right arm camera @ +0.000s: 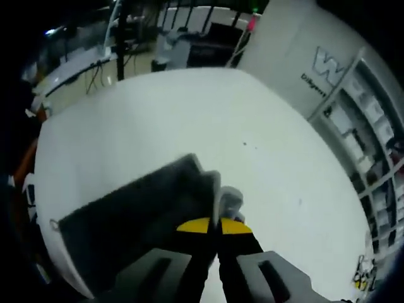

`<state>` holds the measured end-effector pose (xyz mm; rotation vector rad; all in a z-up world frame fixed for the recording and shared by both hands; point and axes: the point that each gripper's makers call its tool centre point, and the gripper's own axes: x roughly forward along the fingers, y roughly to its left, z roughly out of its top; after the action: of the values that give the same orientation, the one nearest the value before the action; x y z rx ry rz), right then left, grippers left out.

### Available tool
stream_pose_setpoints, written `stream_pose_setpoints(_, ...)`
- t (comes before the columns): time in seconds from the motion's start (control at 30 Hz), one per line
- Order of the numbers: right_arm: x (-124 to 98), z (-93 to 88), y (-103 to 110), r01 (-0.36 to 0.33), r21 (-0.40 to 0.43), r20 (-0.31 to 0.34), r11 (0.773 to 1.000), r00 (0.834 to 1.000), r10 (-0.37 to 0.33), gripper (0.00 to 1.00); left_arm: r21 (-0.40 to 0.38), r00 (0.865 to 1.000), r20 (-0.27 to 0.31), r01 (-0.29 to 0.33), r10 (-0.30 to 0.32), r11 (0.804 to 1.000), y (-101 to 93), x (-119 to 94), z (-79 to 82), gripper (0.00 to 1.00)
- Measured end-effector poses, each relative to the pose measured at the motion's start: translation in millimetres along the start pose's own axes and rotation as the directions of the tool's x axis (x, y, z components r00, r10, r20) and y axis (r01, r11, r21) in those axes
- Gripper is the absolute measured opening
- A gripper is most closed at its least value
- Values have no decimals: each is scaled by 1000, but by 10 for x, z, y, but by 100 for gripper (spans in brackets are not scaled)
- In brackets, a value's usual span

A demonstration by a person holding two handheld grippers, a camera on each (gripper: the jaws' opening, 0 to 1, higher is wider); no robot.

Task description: Open the folded towel by lifting each exposed corner and separating the folded layers until the towel lies flat within the target outline without major curled edges

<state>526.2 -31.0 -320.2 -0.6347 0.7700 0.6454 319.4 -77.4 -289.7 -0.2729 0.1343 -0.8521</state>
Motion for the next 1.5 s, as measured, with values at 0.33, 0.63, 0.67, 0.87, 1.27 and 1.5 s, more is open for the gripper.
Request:
stream_pose_setpoints(0.33, -122, -184, -227, 6, 67, 50, 998, 999, -10, 0, 29, 999, -25, 34, -33, 999, -179, 208, -25, 3)
stream_pose_setpoints(0.63, -292, -405, -555, 35, 134, 85, 990, 995, -47, 0, 72, 997, -53, 66, -62, 995, -349, 429, -73, 3)
stream_pose_setpoints(0.67, -309, -432, -585, 29, 154, 95, 988, 995, -44, 0, 77, 996, -57, 70, -66, 995, -374, 451, -84, 3)
stream_pose_setpoints(0.87, -322, -705, -736, 20, 219, 103, 976, 994, -43, 0, 92, 992, -95, 94, -85, 991, -475, 580, -231, 3)
stream_pose_setpoints(1.27, -432, -1129, -1032, 23, 315, 133, 949, 989, -69, 0, 107, 980, -160, 132, -114, 985, -652, 852, -480, 3)
stream_pose_setpoints(1.5, -330, -1351, -1110, 24, 349, 131, 937, 989, -74, 0, 105, 973, -196, 142, -119, 984, -693, 985, -636, 3)
